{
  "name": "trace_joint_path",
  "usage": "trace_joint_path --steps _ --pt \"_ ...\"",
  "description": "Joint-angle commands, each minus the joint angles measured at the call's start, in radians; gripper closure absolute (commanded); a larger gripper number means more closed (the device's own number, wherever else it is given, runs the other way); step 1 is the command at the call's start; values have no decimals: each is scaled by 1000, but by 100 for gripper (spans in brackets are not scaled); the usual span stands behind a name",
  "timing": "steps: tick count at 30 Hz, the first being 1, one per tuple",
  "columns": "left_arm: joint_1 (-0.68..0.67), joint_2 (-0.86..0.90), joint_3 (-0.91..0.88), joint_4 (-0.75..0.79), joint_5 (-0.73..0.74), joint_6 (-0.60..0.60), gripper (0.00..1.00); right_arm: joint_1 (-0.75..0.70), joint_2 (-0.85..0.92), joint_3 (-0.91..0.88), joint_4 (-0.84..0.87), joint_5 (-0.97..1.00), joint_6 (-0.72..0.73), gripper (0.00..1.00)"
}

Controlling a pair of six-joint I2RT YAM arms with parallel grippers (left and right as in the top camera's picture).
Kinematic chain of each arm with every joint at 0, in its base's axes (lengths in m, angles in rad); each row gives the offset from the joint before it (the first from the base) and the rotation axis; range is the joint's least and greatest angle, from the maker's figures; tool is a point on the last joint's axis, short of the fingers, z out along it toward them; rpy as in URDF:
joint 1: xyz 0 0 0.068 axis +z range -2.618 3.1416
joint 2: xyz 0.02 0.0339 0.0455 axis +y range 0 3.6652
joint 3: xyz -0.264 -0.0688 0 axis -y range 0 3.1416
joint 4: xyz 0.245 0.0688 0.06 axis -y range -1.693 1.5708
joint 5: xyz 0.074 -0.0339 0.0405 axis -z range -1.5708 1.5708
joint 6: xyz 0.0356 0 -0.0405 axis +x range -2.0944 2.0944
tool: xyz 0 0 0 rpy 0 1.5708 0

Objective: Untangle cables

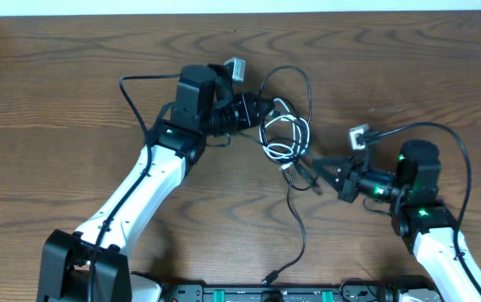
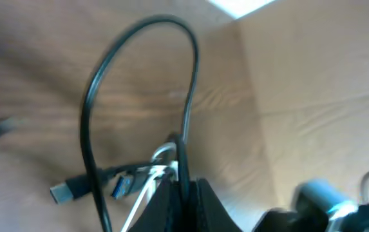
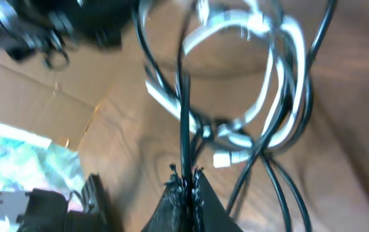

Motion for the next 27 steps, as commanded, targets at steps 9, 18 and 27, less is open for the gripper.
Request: trace_joint_path --steps 9,18,27 --pt "3 -14 6 82 187 -48 92 -3 -5 2 -39 297 -3 32" --pt "3 -14 6 90 364 11 92 -74 -3 2 34 292 9 42" --pt "3 -14 6 179 604 18 92 -74 23 2 181 185 9 45"
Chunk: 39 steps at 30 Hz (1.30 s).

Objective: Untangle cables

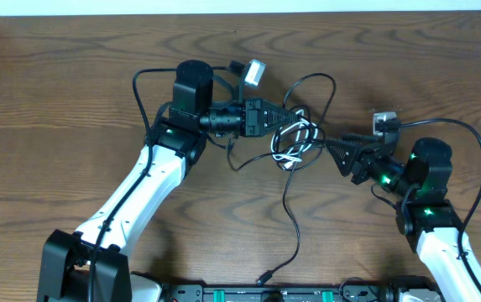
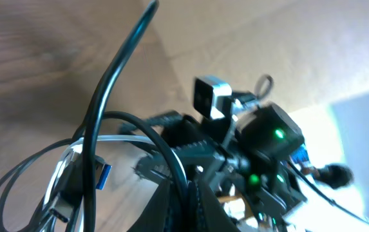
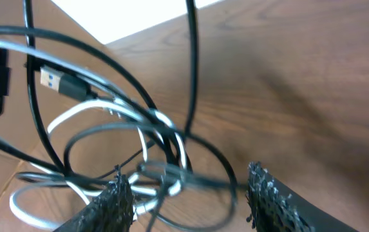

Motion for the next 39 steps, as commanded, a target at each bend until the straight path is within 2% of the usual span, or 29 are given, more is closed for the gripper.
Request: trace_joint_path --steps 1,6,13,15,22,25,29,32,34,39 --pt "3 -14 6 45 161 17 92 -4 25 2 34 -84 -1 45" --pt "3 -14 6 53 198 13 92 -4 72 2 53 -121 -28 45" --pt "3 -14 6 53 235 13 92 4 131 2 181 -264 -39 45" --pt "3 -14 6 53 235 13 92 16 142 2 198 -270 -39 48" --pt "3 -14 6 53 228 13 92 59 153 2 173 -270 -27 72" --pt "3 -14 6 53 222 13 92 65 153 2 134 -270 -27 98" --pt "3 -14 6 45 145 14 92 61 151 2 142 -270 6 99" --pt "3 -14 6 -3 -3 14 92 38 143 2 185 -303 88 99" --pt "3 -14 6 -61 -91 20 92 23 129 2 224 -357 97 99" --pt "3 -14 6 -264 -258 125 92 -15 76 2 316 -417 179 99"
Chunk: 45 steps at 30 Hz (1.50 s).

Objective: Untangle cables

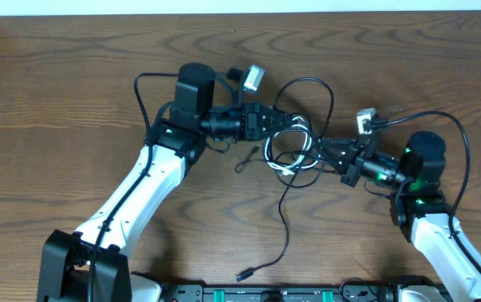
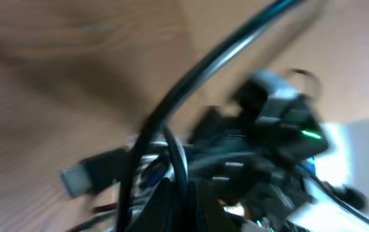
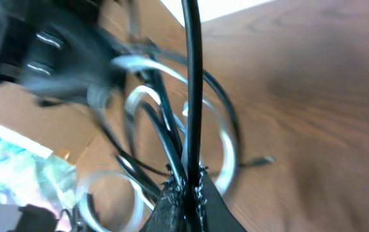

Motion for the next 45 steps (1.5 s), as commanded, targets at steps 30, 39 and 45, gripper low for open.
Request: trace_joint_path --steps 30,39,45 --pt "1 -14 5 -456 -617 66 92 -39 -101 2 51 317 123 99" --pt "1 -14 5 -385 -722 -86 92 -35 -101 2 -275 429 56 99" --pt "1 -14 5 -237 -638 -86 92 3 -101 2 -354 106 -130 98"
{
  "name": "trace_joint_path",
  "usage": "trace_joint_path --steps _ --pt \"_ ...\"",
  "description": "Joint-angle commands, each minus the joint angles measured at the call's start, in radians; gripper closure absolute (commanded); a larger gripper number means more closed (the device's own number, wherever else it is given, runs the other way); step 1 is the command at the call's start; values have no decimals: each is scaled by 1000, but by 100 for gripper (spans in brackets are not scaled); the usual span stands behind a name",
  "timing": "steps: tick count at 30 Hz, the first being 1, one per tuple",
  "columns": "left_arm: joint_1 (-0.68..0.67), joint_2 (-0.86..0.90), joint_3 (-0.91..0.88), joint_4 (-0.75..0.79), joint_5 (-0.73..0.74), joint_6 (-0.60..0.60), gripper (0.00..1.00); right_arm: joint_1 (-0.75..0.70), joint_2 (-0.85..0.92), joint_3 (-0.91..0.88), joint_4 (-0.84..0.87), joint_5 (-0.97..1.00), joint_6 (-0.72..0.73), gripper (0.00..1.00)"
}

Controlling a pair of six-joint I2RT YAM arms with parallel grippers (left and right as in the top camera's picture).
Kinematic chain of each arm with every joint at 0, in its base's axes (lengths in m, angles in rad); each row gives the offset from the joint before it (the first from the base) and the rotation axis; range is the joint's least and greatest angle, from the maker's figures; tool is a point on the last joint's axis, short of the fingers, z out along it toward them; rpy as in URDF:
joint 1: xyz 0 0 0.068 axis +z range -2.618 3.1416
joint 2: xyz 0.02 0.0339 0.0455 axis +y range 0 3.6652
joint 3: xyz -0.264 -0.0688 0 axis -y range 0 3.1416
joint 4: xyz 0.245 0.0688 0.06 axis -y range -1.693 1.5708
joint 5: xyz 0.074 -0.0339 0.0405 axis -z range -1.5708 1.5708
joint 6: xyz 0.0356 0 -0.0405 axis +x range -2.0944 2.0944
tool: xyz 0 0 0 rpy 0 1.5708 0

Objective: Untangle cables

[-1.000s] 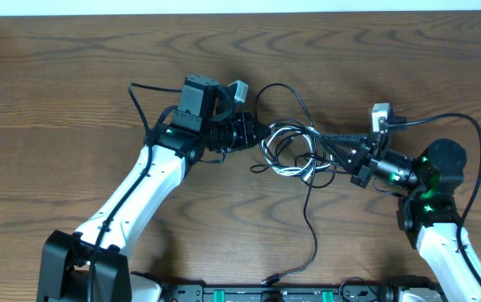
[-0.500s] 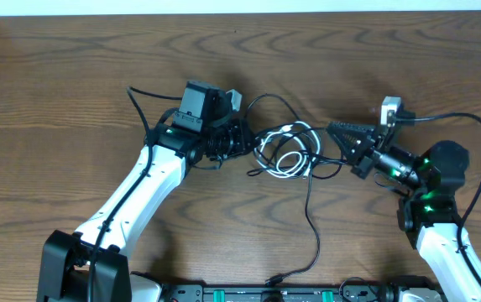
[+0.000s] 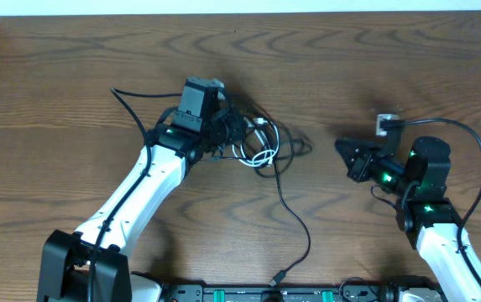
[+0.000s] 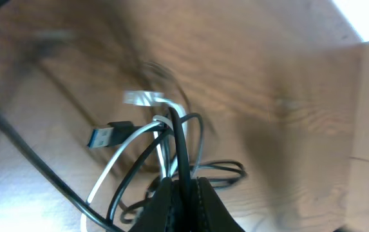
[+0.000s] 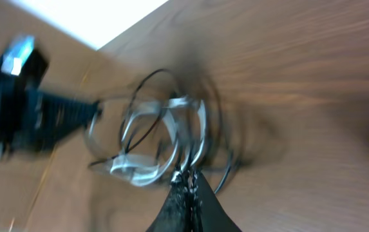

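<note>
The tangle [image 3: 261,144] of black and white cables lies on the wooden table, just right of my left gripper [image 3: 227,130]. In the left wrist view my left gripper [image 4: 184,183] is shut on a black cable [image 4: 179,138], with white loops [image 4: 116,161] and a blue USB plug [image 4: 104,136] beyond it. One black strand [image 3: 295,220] runs toward the front edge and ends in a plug [image 3: 279,276]. My right gripper [image 3: 345,151] is shut and holds nothing, a short gap right of the tangle. In the right wrist view the blurred tangle [image 5: 165,125] lies ahead of the right gripper [image 5: 185,175].
A black rail [image 3: 257,294] with green connectors runs along the table's front edge. A white strip [image 3: 240,7] borders the far edge. The arms' own black cables arc beside the left arm [image 3: 127,101] and above the right arm [image 3: 467,143].
My right gripper was shut on a black cable at the tangle; it has let go and now sits shut farther right. My left gripper and the tangle have shifted left, and the tail plug has shifted right.
Both grippers first held black cables at the tangle. Then my right gripper was open and apart from it, while the left kept its hold. Then the right was shut on a black strand again. Now it is free, and the tangle sits by my left gripper.
</note>
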Motion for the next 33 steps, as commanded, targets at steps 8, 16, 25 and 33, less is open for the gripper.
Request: trace_joint_path --steps 8,16,25,33 --pt "2 -13 5 165 430 297 92 42 -10 3 -31 -126 -228 71" --pt "2 -13 5 217 804 464 92 42 -10 3 103 -115 -198 64" --pt "2 -13 5 349 1003 463 92 42 -10 3 93 79 -50 64" --pt "2 -13 5 360 1066 459 92 42 -10 3 -15 248 37 67"
